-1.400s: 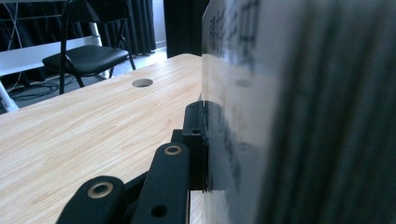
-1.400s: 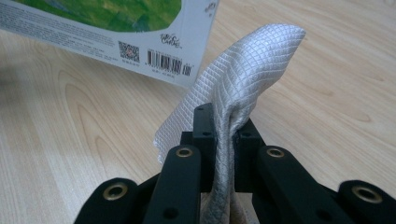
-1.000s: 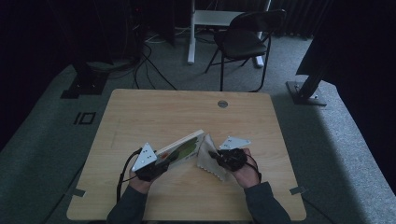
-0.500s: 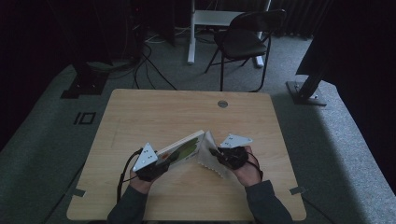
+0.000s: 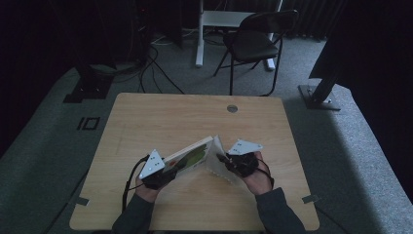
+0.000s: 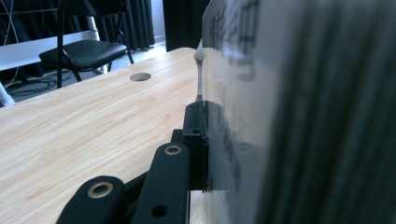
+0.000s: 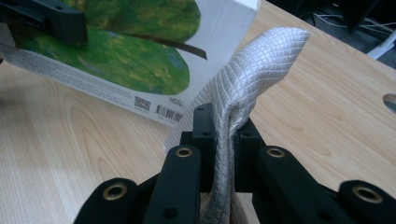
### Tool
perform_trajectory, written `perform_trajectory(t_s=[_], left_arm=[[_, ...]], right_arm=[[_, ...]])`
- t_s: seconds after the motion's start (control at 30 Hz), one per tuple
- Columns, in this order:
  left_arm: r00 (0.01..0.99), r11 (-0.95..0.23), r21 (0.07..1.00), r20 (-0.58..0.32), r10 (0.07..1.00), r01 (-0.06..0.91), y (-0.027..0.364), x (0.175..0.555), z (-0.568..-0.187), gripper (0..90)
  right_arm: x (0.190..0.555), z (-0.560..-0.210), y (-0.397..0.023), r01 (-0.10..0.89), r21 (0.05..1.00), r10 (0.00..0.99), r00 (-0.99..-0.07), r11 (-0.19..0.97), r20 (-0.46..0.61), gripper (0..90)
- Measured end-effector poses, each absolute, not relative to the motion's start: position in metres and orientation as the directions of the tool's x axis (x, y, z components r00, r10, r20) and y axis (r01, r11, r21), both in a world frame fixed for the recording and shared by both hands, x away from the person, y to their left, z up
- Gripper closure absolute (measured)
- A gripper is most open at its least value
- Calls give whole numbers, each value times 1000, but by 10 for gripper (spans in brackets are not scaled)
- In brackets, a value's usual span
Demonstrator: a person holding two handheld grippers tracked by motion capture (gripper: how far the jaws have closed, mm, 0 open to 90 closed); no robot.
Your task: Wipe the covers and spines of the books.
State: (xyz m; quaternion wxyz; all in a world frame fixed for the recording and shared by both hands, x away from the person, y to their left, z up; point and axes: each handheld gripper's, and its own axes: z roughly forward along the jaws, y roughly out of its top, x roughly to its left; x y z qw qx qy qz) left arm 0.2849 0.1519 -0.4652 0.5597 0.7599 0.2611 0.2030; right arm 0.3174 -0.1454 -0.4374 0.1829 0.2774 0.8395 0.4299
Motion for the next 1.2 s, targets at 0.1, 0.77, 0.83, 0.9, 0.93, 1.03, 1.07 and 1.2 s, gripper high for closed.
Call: perform_trajectory(t_s=[0.1, 0.77, 0.83, 0.9, 0.93, 1.03, 1.07, 1.2], left_arm=[[781, -237, 957, 16, 624, 170, 152, 285, -465, 782], [789, -245, 954, 15, 614, 172, 149, 285, -466, 781], [790, -246, 954, 15, 613, 173, 149, 285, -466, 781], [791, -247, 954, 16, 612, 171, 149, 285, -466, 782], [792, -248, 954, 17, 611, 171, 148, 285, -466, 781], [794, -251, 953, 18, 608, 170, 148, 285, -467, 781], [794, -251, 953, 18, 607, 170, 147, 285, -467, 782], [796, -252, 953, 18, 605, 170, 147, 284, -467, 782]], right_arm=[[317, -435, -143, 301, 825, 618, -783, 479, -73, 836], [315, -424, -133, 261, 828, 588, -802, 497, -101, 836], [316, -424, -132, 258, 827, 585, -804, 500, -103, 836], [316, -424, -131, 255, 828, 584, -805, 499, -104, 836], [316, -424, -131, 256, 828, 584, -805, 499, -103, 836], [316, -423, -130, 256, 828, 583, -806, 499, -103, 836], [317, -423, -129, 255, 829, 583, -806, 498, -102, 836], [318, -423, -128, 253, 829, 581, -808, 499, -103, 836]])
